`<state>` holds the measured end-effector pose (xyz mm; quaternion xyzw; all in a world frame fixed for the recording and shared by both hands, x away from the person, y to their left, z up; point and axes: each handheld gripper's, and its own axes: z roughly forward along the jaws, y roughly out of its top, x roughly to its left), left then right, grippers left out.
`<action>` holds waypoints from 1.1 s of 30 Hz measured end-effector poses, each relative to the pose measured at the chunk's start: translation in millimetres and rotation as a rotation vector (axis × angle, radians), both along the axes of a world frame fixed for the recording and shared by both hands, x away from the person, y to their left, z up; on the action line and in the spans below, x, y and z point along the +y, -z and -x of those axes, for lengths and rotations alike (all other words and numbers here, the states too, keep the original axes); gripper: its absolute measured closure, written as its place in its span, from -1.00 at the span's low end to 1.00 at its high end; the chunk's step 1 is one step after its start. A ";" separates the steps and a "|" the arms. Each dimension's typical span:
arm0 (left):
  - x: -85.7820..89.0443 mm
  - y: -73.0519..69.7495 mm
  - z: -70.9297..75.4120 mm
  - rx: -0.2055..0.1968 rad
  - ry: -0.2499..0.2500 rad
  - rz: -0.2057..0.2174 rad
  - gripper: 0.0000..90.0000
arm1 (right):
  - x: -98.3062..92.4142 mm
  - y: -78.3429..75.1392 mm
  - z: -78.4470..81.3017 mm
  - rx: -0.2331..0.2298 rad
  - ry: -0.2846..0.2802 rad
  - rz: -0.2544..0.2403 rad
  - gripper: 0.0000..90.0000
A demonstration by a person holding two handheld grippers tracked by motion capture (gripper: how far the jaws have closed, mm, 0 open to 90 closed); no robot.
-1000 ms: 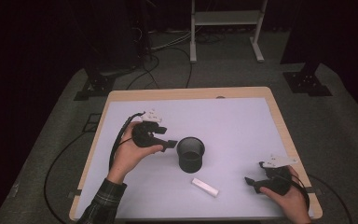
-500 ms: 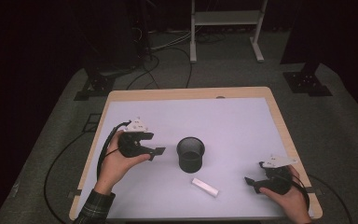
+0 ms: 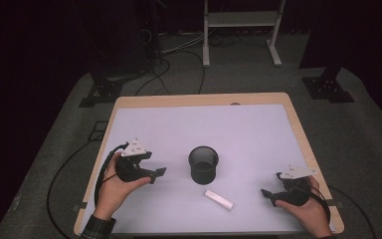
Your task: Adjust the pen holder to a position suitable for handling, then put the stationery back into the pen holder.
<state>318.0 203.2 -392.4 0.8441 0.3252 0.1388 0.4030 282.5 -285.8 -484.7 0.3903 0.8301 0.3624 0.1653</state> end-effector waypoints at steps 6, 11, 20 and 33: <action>9.2 18.5 7.8 0.022 -0.018 -0.025 -0.62 | -0.1 0.1 0.0 0.000 -0.001 -0.001 -0.74; 12.6 37.8 13.1 0.040 -0.026 -0.056 -0.72 | -0.2 0.0 0.0 0.000 -0.001 -0.001 -0.74; 13.9 62.1 22.3 0.049 -0.046 -0.128 -0.80 | -0.2 0.0 0.0 0.001 0.000 -0.001 -0.74; 18.3 84.6 29.8 0.035 -0.064 -0.117 -0.90 | 0.9 -1.8 -0.1 0.011 0.028 -0.007 -0.67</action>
